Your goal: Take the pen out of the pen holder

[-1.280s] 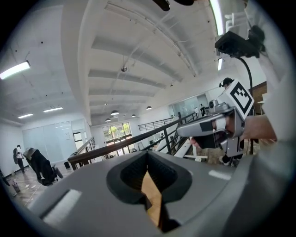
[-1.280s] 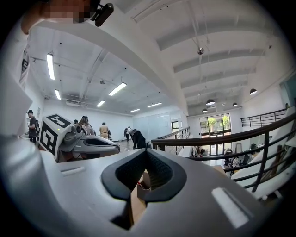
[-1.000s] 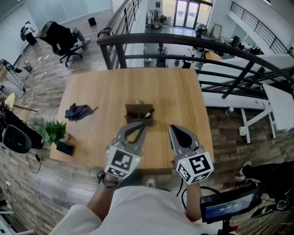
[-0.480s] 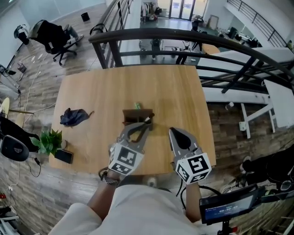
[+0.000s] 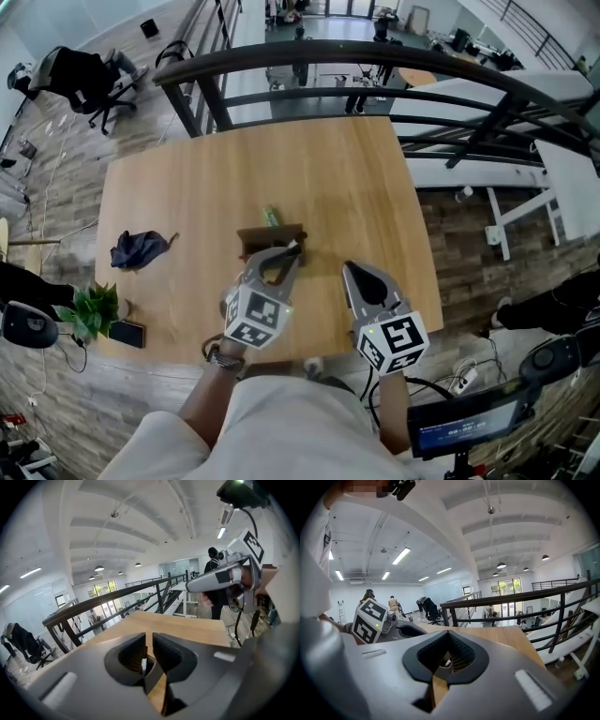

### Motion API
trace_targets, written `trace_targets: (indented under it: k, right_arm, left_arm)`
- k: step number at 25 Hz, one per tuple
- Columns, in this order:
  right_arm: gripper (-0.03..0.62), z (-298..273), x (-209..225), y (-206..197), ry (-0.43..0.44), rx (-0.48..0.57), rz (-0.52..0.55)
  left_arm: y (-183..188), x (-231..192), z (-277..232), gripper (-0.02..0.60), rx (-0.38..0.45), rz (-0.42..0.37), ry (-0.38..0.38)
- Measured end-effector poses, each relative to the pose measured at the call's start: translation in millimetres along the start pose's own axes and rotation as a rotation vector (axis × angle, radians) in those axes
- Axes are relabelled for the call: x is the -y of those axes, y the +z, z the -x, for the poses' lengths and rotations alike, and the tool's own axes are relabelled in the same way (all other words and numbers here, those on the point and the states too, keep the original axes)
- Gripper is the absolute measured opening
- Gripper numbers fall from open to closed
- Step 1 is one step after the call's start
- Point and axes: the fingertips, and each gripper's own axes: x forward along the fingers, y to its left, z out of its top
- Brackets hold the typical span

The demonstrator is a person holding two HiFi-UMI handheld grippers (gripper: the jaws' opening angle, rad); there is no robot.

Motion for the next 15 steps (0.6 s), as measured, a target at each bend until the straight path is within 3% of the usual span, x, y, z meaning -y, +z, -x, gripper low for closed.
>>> trace_targets:
  k: [15]
  right_arm:
    - [0.002,-16,24,-25,-0.057,-0.077,-0.055]
  left_arm:
    - [-31,-5,-41,0.046,-0.098,0.017,-0.048]
